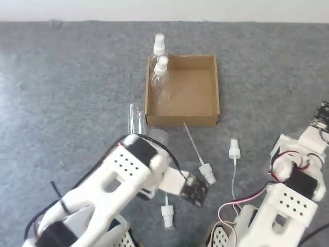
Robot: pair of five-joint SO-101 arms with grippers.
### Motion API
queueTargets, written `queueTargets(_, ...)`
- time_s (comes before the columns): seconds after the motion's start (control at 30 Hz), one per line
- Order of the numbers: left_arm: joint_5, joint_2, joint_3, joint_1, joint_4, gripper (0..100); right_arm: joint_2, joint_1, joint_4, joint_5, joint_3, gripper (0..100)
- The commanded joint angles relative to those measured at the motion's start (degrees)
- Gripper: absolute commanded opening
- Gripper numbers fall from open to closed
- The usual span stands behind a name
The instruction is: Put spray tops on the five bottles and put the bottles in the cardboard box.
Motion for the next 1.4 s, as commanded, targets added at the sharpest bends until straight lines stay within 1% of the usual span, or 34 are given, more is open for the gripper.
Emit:
queueTargets(0.0, -0.7, 3.52, -3.21, 4.84, -0.09, 20, -1.01, 1.8, -1.27, 0.0, -1.14, 4.5)
queueTargets(0.37, -0.53, 17.05, -3.03, 11.43, -9.41, 20, -0.92, 1.8, -2.24, 0.0, -0.97, 4.5)
queueTargets(0.6, -0.35, 23.12, -3.3, 12.31, -13.27, 19, -0.57, 1.8, -2.51, 0.0, -0.97, 4.5)
queueTargets(0.67, -0.35, 24.18, -3.3, 12.31, -13.71, 18, -0.57, 1.8, -2.51, 0.0, -0.97, 4.5)
queueTargets(0.77, -0.35, 24.88, -3.3, 12.4, -13.98, 12, -0.57, 1.8, -2.51, 0.0, -0.97, 4.5)
queueTargets(0.87, -0.26, 24.7, -3.3, 12.4, -13.63, 9, -0.57, 1.8, -2.51, 0.0, -0.97, 4.5)
queueTargets(1.0, 4.04, 24.44, -3.3, 12.4, -13.63, 5, -0.57, 1.8, -2.51, 0.09, -0.97, 4.5)
queueTargets(1.13, 5.01, 24.44, -3.3, 12.31, -13.54, 1, -0.57, 1.8, -2.51, 0.09, -0.88, 4.5)
queueTargets(1.2, 5.8, 24.44, -3.3, 12.04, -13.54, 1, -0.57, 1.8, -2.51, 0.09, -0.88, 4.5)
queueTargets(1.3, 9.32, 24.35, -4.0, 12.04, -13.27, 1, -0.57, 1.8, -2.51, 0.09, -0.88, 4.5)
queueTargets(1.37, 10.37, 24.35, -5.41, 11.96, -10.9, 1, -0.57, 1.8, -2.51, 0.09, -0.88, 4.5)
